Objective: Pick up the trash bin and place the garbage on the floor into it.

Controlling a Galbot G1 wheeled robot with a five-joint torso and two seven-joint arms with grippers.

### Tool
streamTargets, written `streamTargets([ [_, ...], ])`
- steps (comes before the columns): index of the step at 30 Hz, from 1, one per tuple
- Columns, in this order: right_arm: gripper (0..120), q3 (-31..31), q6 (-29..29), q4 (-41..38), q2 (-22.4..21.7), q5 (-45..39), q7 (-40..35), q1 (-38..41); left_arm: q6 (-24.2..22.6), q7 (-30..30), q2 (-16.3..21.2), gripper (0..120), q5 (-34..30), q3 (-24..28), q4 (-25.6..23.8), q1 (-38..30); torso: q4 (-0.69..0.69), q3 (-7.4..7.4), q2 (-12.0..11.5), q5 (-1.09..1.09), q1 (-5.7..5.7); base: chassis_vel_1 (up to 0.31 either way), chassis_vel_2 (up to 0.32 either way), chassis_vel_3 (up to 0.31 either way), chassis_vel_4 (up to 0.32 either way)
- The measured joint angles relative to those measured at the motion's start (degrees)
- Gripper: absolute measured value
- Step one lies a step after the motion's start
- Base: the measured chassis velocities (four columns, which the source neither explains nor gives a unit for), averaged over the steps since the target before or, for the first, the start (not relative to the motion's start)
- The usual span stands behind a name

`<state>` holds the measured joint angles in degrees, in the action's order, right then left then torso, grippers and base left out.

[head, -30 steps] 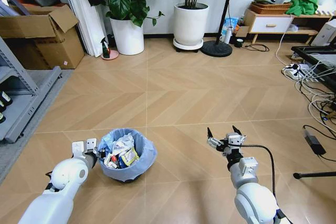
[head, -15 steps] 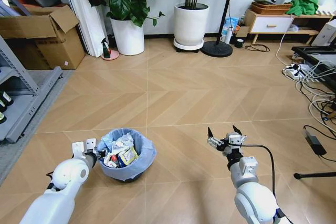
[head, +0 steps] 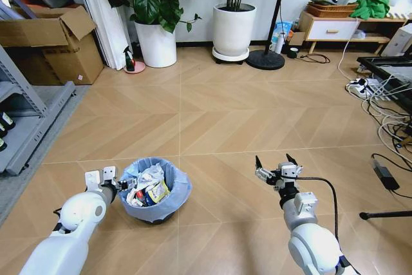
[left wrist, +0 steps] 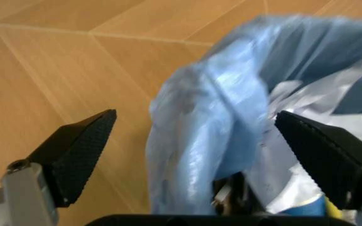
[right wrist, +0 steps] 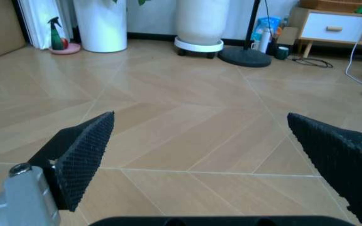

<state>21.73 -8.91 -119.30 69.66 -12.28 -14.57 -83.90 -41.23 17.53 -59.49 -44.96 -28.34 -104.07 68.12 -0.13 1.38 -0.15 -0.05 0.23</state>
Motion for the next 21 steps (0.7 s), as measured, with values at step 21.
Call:
streamTargets([
  [21,100,6.2,-3.0,-9.2,0.7,-2.1,-1.7,-8.0,26.5,-0.1,-5.4,100,13.8,-2.4,-12.9,10.8,0.01,-0.02,0.0,0.02,0.0,0.0,0.0,0.0,0.0],
])
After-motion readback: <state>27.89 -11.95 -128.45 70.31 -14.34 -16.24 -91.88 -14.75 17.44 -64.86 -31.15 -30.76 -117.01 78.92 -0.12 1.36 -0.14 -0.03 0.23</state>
